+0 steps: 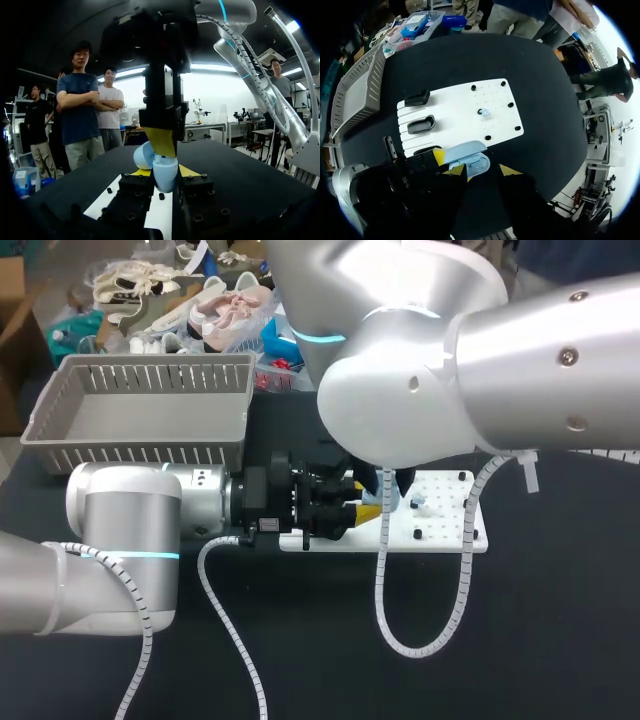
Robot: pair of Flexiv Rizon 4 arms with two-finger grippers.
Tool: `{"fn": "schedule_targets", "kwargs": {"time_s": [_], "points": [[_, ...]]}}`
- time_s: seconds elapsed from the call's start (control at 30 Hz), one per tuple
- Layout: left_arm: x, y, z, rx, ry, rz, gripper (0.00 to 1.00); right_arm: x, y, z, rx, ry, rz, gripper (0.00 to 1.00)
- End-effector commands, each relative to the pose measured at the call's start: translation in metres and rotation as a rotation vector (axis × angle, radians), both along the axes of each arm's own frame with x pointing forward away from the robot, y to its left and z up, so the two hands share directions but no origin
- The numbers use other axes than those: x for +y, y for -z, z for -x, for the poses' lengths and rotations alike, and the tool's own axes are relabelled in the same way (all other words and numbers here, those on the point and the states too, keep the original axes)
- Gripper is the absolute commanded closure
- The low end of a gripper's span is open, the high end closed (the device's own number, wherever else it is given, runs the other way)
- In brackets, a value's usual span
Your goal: Pick up each earbud case from the left stands, insert the matching earbuds, close the lid, and place the case in the box.
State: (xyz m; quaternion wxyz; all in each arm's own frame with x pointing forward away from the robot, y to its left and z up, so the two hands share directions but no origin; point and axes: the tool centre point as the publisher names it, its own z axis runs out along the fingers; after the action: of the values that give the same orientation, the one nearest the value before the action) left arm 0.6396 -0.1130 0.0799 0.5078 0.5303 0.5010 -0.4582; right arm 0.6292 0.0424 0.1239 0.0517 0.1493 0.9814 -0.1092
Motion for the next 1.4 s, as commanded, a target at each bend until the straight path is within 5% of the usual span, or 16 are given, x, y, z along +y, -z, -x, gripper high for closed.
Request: {"fn": "schedule_targets", "kwargs": {"time_s": [0.03,0.43,0.73,1.4], "points": [[-0.001,0.001,0.000,-0.001,-0.001,0.001,1.00,-0.007,-0.015,0.012,-0.046,0.008,-0.023,0.60],[-0.001,0.001,0.000,-0.001,-0.001,0.001,1.00,-0.039,-0.042,0.018,-0.206,0.102,-0.149,0.58],[-0.001,0.001,0.000,-0.001,-0.001,0.001,1.00,-0.062,-0.037,0.015,-0.293,0.154,-0.270,0.56],[0.010,0.002,0.004,0.002,-0.007,-0.008,1.00,-0.077,0.011,-0.004,-0.271,0.153,-0.367,0.55]]}}
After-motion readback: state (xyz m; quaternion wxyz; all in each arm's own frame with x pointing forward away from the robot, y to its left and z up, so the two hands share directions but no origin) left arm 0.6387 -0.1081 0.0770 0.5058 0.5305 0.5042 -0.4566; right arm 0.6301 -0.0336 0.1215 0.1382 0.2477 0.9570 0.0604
